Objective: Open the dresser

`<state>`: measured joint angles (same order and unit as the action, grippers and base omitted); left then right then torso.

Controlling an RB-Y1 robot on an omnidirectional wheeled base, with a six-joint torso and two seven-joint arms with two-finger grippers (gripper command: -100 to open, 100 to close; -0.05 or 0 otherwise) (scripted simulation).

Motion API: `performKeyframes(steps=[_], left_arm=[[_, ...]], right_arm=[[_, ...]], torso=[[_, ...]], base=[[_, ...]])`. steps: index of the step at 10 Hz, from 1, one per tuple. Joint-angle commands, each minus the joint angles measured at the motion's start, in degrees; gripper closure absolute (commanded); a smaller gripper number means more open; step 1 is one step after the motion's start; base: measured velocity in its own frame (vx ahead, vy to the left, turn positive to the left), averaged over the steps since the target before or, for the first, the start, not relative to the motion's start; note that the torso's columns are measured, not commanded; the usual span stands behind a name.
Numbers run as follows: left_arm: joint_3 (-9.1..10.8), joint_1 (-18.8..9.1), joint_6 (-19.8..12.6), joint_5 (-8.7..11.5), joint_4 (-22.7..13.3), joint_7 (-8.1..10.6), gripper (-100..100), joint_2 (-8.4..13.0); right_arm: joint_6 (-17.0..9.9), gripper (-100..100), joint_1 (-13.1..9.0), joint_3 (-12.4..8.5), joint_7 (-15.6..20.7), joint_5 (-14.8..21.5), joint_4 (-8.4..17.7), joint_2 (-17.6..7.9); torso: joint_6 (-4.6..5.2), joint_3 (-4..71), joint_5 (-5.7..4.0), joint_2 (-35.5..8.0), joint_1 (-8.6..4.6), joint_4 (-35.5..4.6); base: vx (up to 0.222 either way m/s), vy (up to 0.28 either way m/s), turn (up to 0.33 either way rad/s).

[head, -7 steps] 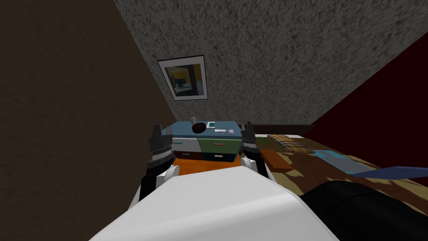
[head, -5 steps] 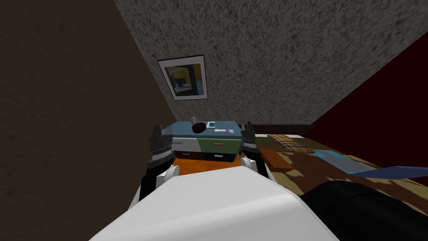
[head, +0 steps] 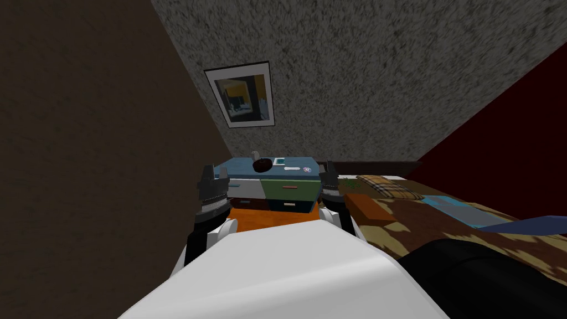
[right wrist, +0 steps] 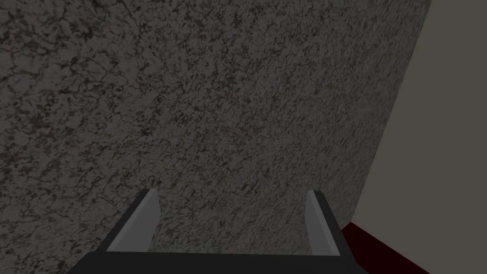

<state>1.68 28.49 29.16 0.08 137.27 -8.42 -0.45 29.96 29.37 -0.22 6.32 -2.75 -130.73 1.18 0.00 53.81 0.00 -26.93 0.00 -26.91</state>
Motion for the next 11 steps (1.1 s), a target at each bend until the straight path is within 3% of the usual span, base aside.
performKeyframes(steps=[1, 2, 3, 4, 7, 11], left_arm=[[0.00, 0.0, 0.0, 0.0, 0.0, 0.00, 0, 0.0], [0.00, 0.0, 0.0, 0.0, 0.0, 0.00, 0, 0.0], [-0.19, -0.2, 0.2, 0.3, -0.7, -0.52, -100, 1.8], [-0.39, -0.3, 0.4, 0.7, -1.4, -1.05, -100, 3.0], [-1.29, -1.2, 1.3, 2.2, -5.0, -3.55, -100, 6.4], [-3.07, -2.9, 3.1, 5.4, -11.7, -8.57, -100, 9.1]], right_arm=[[0.0, 0, 0.0, 0.0, 0.0, 0.0, 0.0, 0.0], [0.0, 0, 0.0, 0.0, 0.0, 0.0, 0.0, 0.0], [0.0, 0, 0.0, 0.0, 0.0, 0.0, 0.0, 0.0], [0.0, 0, 0.0, 0.0, 0.0, 0.0, 0.0, 0.0], [0.0, 0, 0.0, 0.0, 0.0, 0.0, 0.0, 0.0], [0.0, 0, 0.0, 0.0, 0.0, 0.0, 0.0, 0.0]], torso=[[0.00, 8.5, 0.00, -4.2, 0.00, -4.2], [0.00, 16.9, 0.00, -8.5, 0.00, -8.5], [0.00, 25.4, 0.00, -12.7, 0.00, -12.7], [0.01, 29.3, 0.00, -14.6, 0.00, -14.6], [0.00, 30.8, 0.00, -15.3, 0.00, -15.3], [0.01, 30.8, 0.00, -15.3, -0.01, -15.4]], base=[[0.000, 0.000, 0.000], [0.000, 0.000, 0.000], [0.009, -0.002, -0.019], [0.008, -0.004, -0.028], [0.011, -0.006, -0.042], [0.025, -0.009, -0.065]])
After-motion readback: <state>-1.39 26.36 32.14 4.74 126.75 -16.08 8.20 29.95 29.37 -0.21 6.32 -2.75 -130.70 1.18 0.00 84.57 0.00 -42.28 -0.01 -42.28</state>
